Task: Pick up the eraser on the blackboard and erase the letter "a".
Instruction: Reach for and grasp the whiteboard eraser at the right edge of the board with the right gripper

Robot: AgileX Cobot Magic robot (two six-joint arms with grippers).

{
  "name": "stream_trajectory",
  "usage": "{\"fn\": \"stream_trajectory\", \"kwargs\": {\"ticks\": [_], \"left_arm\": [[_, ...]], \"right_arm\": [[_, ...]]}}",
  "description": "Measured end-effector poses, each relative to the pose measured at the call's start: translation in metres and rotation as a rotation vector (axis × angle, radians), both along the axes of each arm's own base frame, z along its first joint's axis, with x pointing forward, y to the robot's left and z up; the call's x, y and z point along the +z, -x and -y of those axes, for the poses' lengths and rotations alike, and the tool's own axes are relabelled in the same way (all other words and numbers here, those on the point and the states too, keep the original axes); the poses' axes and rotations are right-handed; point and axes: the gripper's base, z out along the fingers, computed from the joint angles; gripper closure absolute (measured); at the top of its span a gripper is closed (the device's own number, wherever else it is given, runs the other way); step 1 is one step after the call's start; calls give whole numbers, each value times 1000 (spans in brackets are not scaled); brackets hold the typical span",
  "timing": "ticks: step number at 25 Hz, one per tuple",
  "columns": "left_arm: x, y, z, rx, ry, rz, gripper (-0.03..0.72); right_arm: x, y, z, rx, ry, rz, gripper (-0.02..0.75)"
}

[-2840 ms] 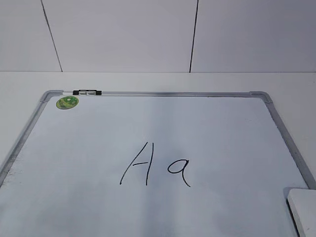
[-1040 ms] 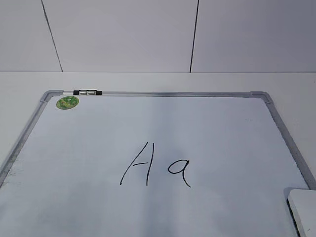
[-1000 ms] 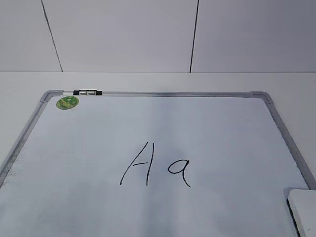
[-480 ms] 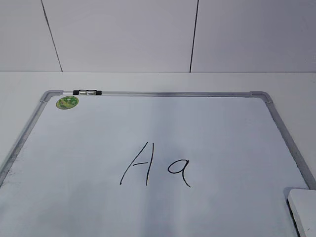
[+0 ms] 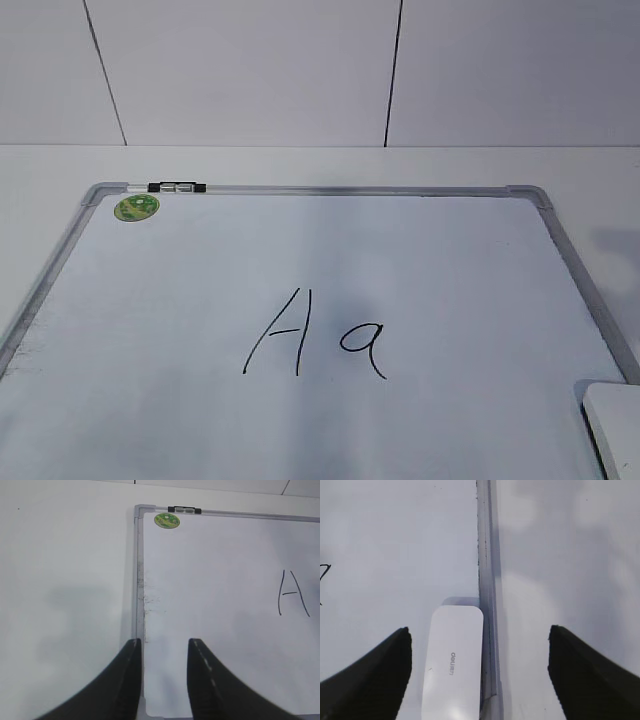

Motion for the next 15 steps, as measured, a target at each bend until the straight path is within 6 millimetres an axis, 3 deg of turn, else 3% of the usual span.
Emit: {"fn": "stream_trajectory", "kwargs": {"ticks": [10,15], "left_arm": [[0,0,0,0,0,0,453],[0,0,0,0,0,0,453]], "right_arm": [[-1,-69,-9,-5,-88,-313,70],[-2,-92,-13,-10,-134,-466,70]]}}
